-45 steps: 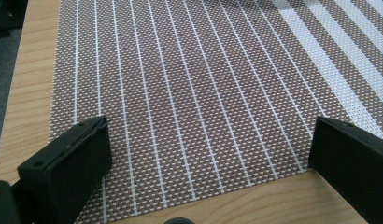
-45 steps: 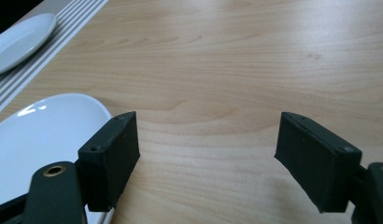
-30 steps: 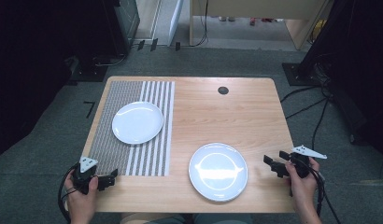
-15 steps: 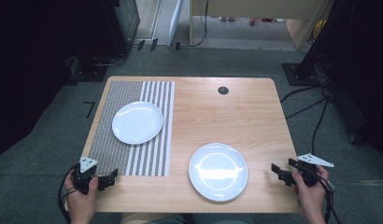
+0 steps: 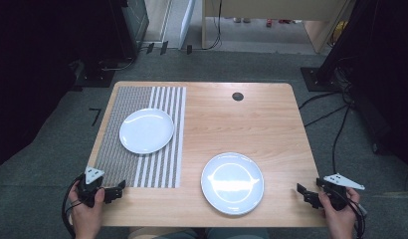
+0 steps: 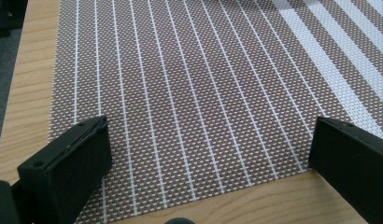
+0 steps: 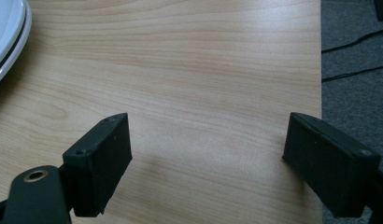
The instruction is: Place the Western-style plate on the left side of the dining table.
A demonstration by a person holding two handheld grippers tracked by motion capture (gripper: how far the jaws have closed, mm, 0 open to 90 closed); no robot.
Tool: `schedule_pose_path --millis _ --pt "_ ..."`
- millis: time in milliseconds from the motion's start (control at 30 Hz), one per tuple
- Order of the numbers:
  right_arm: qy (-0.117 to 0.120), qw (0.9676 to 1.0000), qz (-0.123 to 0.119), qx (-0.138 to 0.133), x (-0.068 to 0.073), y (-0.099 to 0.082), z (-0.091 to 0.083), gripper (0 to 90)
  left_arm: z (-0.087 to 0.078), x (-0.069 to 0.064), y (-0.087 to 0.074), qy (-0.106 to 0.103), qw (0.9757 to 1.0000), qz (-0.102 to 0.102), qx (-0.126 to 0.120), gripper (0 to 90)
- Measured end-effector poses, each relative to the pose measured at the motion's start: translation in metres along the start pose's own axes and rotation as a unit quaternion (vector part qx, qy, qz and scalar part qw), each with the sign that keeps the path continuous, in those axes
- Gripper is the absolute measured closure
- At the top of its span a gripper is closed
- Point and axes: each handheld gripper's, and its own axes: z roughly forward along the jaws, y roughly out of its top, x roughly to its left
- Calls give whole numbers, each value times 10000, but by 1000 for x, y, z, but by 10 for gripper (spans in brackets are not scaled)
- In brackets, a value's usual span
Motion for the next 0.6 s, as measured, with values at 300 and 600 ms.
schedule_pose_path --millis 300,600 --pt "-479 9976 -481 118 18 -3 8 62 0 0 0 0 10000 1 1 0" --pt "-430 9975 -536 153 17 -3 9 39 0 0 0 -1 10000 0 -1 0"
